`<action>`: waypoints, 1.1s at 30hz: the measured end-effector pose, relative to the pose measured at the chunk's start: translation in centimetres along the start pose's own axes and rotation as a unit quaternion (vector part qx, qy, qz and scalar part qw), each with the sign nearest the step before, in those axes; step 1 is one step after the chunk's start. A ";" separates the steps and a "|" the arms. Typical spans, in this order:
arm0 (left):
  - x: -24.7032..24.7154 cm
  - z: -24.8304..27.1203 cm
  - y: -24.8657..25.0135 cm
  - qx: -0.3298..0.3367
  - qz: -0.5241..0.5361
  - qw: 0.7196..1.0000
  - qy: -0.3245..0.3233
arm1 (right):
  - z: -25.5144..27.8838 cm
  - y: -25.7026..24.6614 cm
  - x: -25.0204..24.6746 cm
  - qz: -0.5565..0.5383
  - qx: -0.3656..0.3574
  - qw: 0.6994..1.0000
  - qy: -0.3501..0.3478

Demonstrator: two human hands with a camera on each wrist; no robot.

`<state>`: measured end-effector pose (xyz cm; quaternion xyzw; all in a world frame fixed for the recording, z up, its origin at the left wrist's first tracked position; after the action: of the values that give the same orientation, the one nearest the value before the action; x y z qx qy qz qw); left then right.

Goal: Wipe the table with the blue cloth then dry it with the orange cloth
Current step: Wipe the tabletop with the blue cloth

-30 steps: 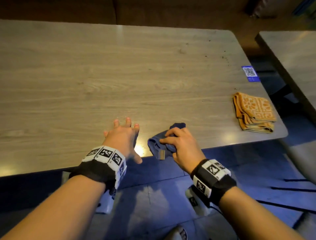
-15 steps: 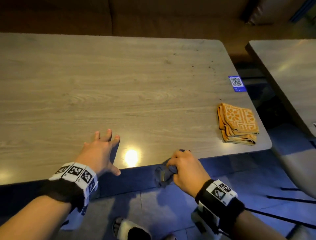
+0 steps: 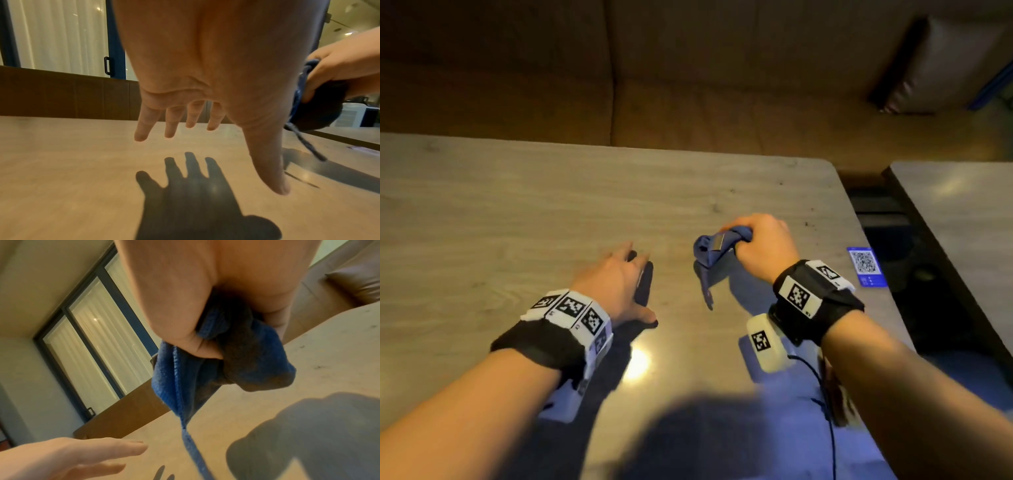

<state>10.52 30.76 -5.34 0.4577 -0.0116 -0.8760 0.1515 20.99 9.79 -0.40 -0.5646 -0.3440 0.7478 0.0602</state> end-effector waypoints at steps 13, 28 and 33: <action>-6.7 -16.7 0.8 -0.055 -0.066 0.991 -0.106 | -29.6 4.4 -0.4 0.188 -0.024 0.981 -0.042; -7.6 -14.9 1.3 -0.049 0.014 0.991 -0.125 | -11.3 6.2 1.9 0.112 -0.083 0.965 -0.224; -6.9 -15.5 1.2 -0.051 0.015 0.992 -0.114 | -21.8 5.9 -1.5 0.063 -0.039 0.997 0.020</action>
<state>26.94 33.37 -8.65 0.3462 0.0093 -0.9196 0.1856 42.58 14.36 -5.34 -0.6019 -0.3350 0.7249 -0.0022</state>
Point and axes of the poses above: each hand's wrist, its own z-axis away from the middle knuckle, its own x-axis out of the palm, y = z × x, the point moved 1 cm from there along -z, towards the middle knuckle, and after that the axes turned 3 degrees about -x, right-handed, at the moved point
